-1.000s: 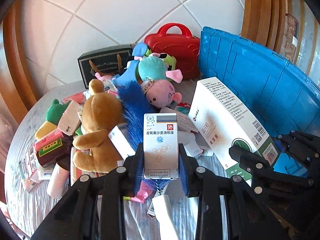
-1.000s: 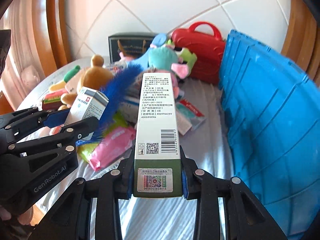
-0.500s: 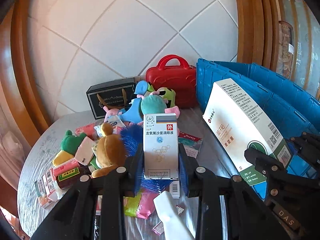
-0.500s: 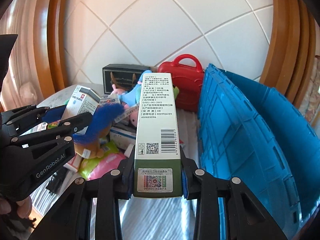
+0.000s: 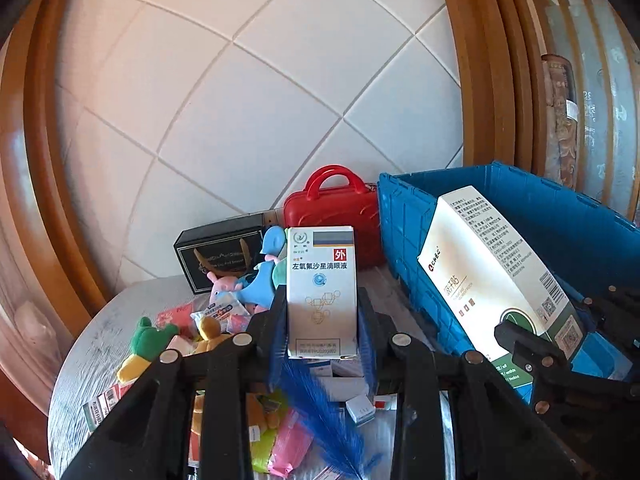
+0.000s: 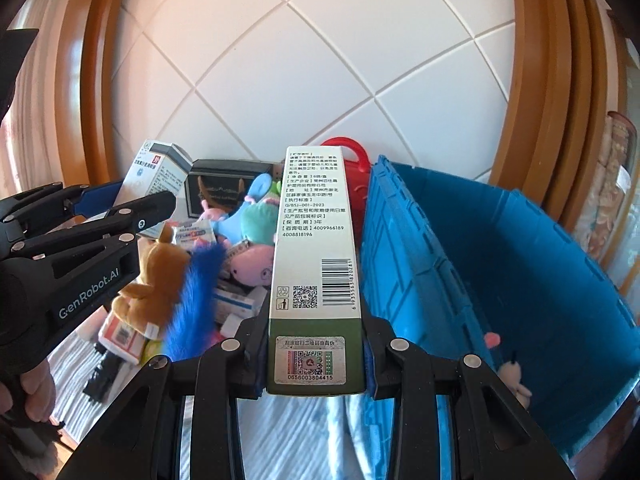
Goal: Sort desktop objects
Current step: 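Carry both medicine boxes up over the blue crate, then open both tools to drop the two boxes into the crate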
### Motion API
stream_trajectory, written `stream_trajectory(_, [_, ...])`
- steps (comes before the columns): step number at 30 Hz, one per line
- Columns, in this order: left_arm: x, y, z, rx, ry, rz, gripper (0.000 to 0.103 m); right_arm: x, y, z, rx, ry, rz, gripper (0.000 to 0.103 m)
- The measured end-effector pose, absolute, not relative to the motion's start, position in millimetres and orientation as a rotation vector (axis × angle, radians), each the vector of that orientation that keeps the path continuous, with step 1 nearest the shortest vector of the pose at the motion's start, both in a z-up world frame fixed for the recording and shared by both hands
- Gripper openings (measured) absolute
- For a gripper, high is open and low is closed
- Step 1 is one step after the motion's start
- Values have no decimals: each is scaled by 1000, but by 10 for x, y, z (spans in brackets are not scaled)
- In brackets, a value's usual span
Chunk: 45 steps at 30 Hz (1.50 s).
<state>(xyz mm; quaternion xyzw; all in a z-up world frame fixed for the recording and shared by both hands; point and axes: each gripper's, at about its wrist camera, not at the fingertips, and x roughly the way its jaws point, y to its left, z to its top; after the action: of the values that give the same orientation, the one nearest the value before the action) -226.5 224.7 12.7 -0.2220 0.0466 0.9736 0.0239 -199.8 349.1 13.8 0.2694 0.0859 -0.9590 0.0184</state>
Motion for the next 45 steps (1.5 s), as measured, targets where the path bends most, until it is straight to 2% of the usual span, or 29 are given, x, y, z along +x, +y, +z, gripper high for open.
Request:
stream_trajectory(13, [-2388,2935,218,-679,133,2941,30,-1868,4084,464,740,249,-3070,34])
stream_trajectory(18, [-2395,3329,274,-650,144,2913,30,-1811,4398,610,694,152,-3031,38])
stream_trajectory(20, [-2396,3464,303,-647,128,2901,30,-1759,4503,695,653,195,-3075,35])
stream_trajectory(26, [-2423,3888,429,-641,120,2854,30,-1691,4936,870,618,250,-3182,34])
stream_trajectory(36, [-2468,4680,511,-755,199,2725,31,-1625,5628,842,690,211,-3290,34])
stream_trajectory(37, [-2473,4721,501,-769,207,2718,32,-1658,5688,822,698,210,-3300,34])
stream_trajectory(41, [-2475,4807,462,-784,231,2720,70,-1656,5875,805,715,199,-3342,35])
stream_trajectory(43, [-2464,4812,464,-782,230,2724,73,-1636,5930,815,711,199,-3366,39])
stream_trajectory(45, [-2459,4824,465,-792,231,2724,75,-1593,5974,831,694,212,-3402,58])
